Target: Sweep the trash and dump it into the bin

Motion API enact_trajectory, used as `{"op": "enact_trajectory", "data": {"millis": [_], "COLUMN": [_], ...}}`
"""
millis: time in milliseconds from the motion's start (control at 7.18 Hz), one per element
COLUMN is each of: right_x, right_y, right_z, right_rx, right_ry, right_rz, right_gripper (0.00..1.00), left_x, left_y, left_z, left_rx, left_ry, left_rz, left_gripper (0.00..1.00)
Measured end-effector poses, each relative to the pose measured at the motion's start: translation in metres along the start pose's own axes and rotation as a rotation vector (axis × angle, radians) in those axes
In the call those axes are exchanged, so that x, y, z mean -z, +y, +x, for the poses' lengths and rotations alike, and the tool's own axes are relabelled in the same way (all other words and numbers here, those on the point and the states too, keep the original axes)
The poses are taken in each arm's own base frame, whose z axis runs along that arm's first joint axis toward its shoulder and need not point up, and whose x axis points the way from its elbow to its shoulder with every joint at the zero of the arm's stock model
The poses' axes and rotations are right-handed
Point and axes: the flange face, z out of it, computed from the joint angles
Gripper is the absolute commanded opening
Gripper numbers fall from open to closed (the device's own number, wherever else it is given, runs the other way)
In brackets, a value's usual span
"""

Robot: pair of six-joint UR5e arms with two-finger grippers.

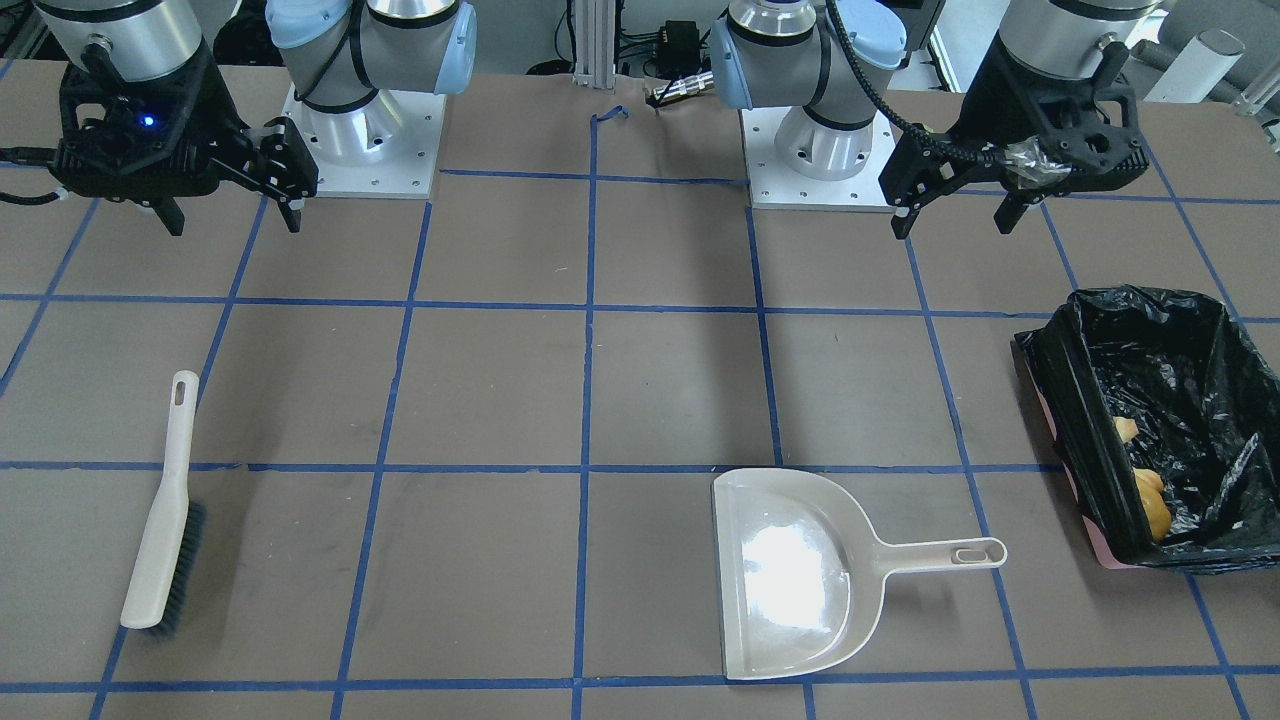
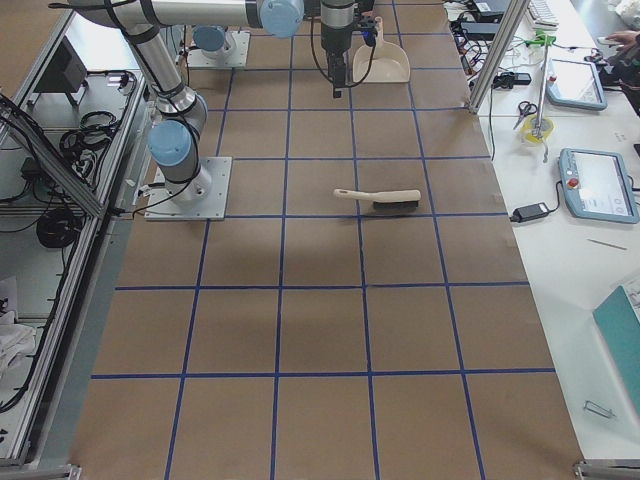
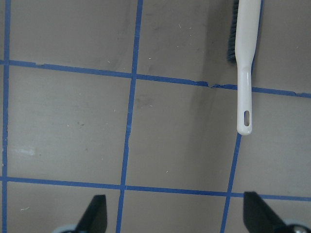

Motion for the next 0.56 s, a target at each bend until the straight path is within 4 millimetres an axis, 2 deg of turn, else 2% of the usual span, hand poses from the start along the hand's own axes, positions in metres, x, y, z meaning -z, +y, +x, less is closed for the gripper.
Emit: {"op": "enact_trajectory", "data": {"millis": [557], "right_x": [-0.0006], "right_y": [0.0000], "right_z": [0.0000], "right_rx": [0.005], "right_ry": [0.000], "right_rz": [-0.001], "right_gripper": [1.00], "left_x": [-0.0006], "left_y": [0.0011], "left_z": [0.0009], "left_rx": [0.002], "left_ry": [0.008], "left_rz": [-0.005], "left_gripper": [1.00]}}
